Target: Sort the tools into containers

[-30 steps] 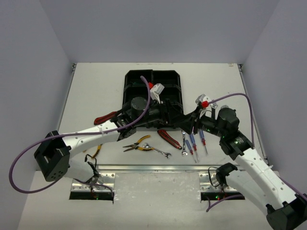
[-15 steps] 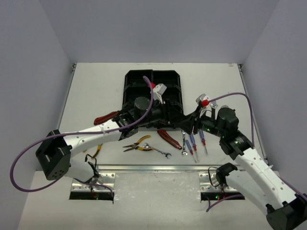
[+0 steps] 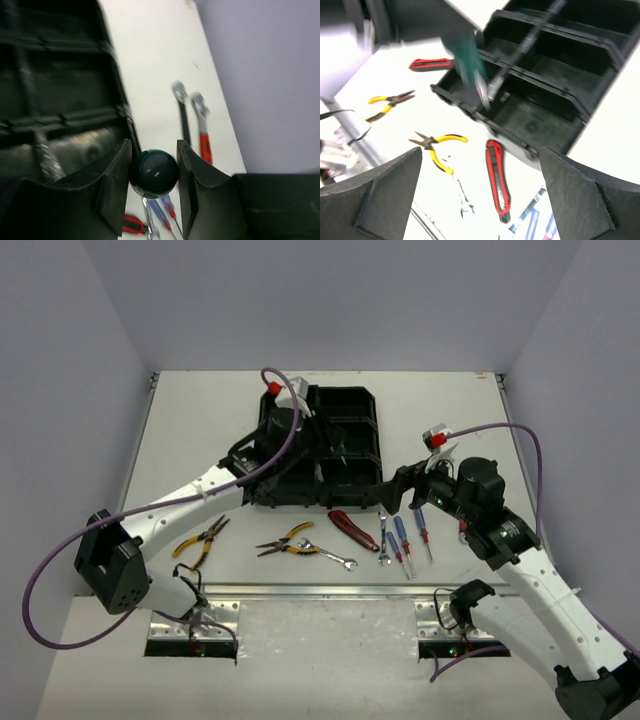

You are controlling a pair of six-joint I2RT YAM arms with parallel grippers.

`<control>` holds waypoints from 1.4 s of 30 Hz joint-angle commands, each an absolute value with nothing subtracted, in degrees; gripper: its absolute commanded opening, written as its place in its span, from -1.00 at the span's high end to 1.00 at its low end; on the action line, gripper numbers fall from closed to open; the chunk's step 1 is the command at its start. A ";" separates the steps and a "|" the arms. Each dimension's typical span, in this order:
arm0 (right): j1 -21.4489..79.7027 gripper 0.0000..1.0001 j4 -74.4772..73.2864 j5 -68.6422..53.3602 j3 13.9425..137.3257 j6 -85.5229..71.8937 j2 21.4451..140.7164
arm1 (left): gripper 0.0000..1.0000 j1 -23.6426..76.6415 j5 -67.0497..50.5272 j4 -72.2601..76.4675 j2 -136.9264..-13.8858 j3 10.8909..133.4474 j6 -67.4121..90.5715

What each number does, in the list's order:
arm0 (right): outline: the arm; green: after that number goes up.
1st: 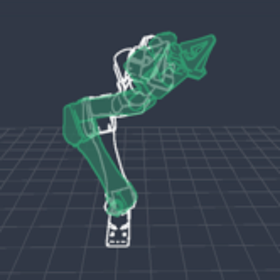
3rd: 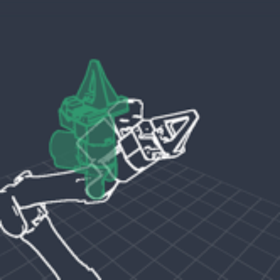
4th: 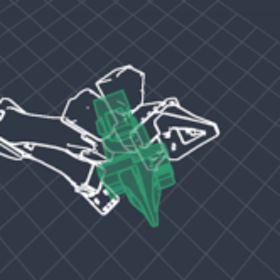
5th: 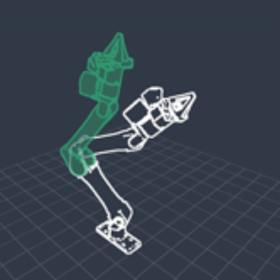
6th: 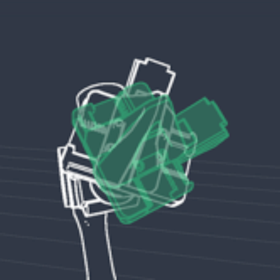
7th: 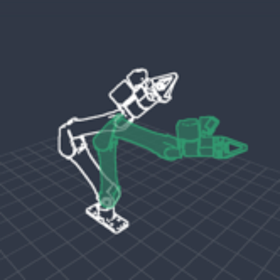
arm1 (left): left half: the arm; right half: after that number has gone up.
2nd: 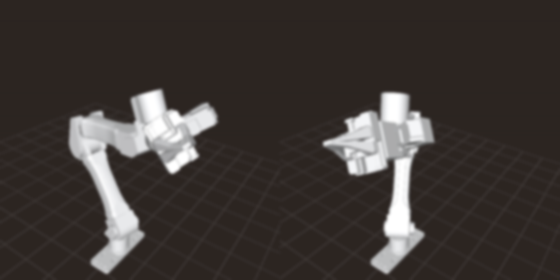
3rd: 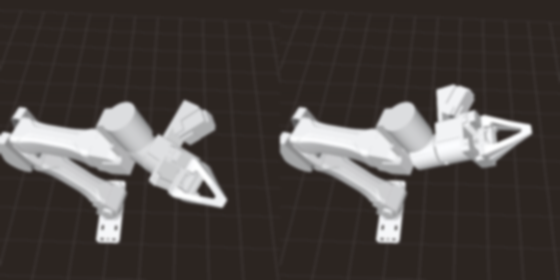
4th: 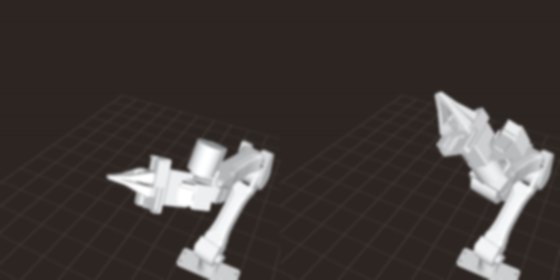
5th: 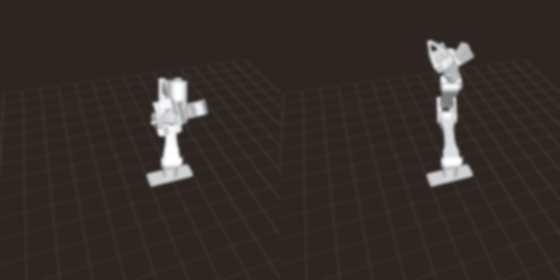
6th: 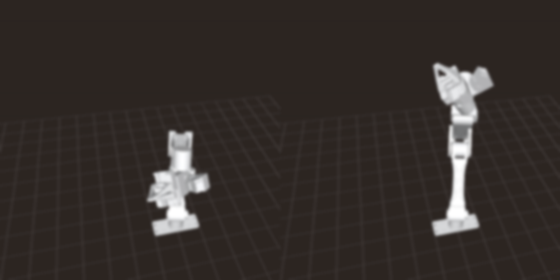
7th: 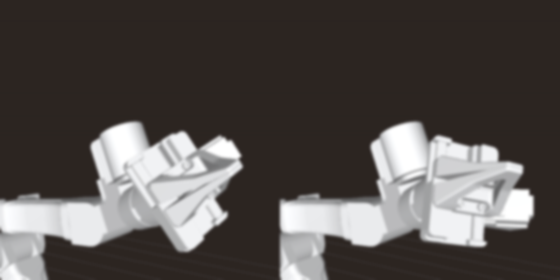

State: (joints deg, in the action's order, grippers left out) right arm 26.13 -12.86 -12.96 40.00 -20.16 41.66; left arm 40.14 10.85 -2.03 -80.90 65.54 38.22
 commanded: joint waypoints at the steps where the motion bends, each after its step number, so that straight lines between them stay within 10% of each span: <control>1: 26.19 -0.98 -17.44 -5.51 42.20 -21.70 40.78 | 1.00 30.62 27.01 -2.18 -85.11 74.10 37.62; 13: 26.09 -0.98 -23.40 -3.30 41.50 -25.11 40.59 | 1.00 18.80 27.33 1.72 -121.20 105.50 38.82; 22: 26.02 -0.98 -26.73 1.60 40.87 -25.40 42.43 | 0.98 17.75 19.53 3.12 -125.86 102.64 48.24; 29: 26.09 -0.98 -32.14 9.58 42.79 -27.79 51.30 | -0.95 17.83 14.45 2.52 -122.35 100.44 49.52; 34: 26.01 -0.97 -32.00 12.66 41.58 -27.85 55.47 | -1.00 18.63 13.88 1.27 -111.96 99.84 45.85; 42: 20.56 -0.13 -30.97 13.31 40.02 -27.20 67.84 | -1.00 20.00 7.88 -1.88 -82.90 80.22 38.55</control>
State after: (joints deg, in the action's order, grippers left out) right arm 22.97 -32.18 12.18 40.29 -26.98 64.40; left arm 18.85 11.69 -3.83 -97.76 88.18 43.49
